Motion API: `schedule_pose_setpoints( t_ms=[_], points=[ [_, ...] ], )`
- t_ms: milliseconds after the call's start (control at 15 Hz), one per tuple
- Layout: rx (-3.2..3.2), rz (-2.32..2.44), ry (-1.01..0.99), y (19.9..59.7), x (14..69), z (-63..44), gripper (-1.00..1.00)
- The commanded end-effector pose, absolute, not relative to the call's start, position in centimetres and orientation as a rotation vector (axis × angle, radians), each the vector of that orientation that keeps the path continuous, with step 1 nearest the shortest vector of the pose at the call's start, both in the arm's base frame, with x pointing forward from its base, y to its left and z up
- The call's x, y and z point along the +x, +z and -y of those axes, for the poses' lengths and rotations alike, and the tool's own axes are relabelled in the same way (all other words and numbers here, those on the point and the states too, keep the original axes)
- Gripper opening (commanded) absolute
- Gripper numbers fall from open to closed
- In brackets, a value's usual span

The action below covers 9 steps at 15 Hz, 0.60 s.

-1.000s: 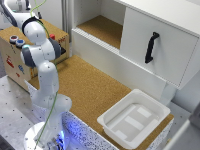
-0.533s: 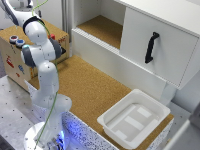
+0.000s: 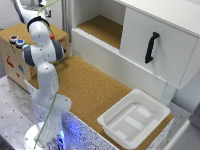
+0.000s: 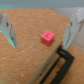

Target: Turn off the blue light

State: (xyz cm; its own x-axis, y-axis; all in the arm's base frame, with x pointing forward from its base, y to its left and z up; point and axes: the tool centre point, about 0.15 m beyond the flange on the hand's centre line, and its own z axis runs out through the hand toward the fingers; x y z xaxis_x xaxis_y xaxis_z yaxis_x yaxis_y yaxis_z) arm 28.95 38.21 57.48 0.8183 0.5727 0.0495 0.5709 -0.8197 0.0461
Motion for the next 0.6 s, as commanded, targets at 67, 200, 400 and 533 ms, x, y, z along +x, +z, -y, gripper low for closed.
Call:
schedule_pose_setpoints(
  t_ms=[67, 200, 400, 533],
  points=[
    [3.229, -0.769, 0.442, 55.0, 29.6, -20.8, 1.00],
    [3.258, -0.704, 0.438, 54.3, 30.4, -16.6, 1.00],
    [3.309, -0.597, 0.366, 51.9, 31.7, -10.7, 1.00],
    [3.298, -0.467, 0.339, 51.3, 32.8, -7.2, 1.00]
  ],
)
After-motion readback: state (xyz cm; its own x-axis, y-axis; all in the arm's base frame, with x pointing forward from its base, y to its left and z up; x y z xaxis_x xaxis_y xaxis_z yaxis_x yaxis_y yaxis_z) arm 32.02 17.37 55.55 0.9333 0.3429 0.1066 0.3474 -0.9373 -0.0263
